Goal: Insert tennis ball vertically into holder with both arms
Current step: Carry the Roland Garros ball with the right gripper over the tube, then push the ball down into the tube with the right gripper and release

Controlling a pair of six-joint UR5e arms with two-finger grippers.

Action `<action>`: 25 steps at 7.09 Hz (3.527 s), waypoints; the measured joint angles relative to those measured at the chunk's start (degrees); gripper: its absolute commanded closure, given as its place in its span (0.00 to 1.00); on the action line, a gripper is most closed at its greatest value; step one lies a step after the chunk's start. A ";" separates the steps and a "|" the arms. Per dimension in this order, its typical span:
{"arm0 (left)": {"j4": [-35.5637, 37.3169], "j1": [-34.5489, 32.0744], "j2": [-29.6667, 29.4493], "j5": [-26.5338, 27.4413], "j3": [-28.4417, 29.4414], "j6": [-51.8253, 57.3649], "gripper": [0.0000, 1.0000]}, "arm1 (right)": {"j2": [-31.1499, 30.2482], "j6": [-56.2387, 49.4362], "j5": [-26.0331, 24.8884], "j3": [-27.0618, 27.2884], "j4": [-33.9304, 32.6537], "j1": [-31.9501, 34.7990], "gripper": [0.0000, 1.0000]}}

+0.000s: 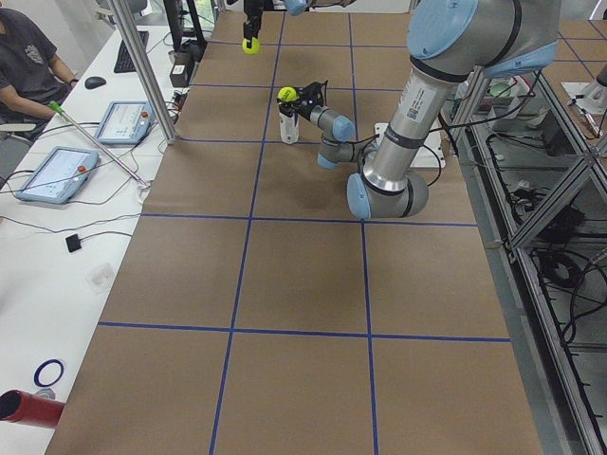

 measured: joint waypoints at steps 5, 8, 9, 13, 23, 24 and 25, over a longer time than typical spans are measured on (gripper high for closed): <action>0.09 0.00 0.09 -0.04 0.04 0.00 0.06 | 5.76 14.24 -0.79 8.22 -3.08 -10.92 1.00; 0.09 0.00 0.16 -0.07 0.01 -0.02 0.06 | 8.53 17.46 -4.59 8.06 -3.11 -15.98 1.00; 0.07 0.00 0.16 -0.06 0.00 -0.04 0.06 | 9.28 17.68 -5.74 7.65 -3.15 -17.12 1.00; 0.01 0.00 0.16 -0.07 -0.07 -0.11 0.05 | 10.51 17.83 -8.22 6.27 -3.17 -19.56 1.00; -0.09 0.00 0.18 -0.16 -0.26 -0.39 0.03 | 12.20 17.56 -8.51 2.15 -3.01 -20.25 0.14; -0.09 0.00 0.22 -0.16 -0.26 -0.37 0.03 | 12.22 17.57 -8.61 2.05 -3.00 -20.34 0.01; -0.08 0.00 0.23 -0.15 -0.25 -0.36 0.03 | 12.24 17.67 -9.17 2.03 -3.00 -20.53 0.00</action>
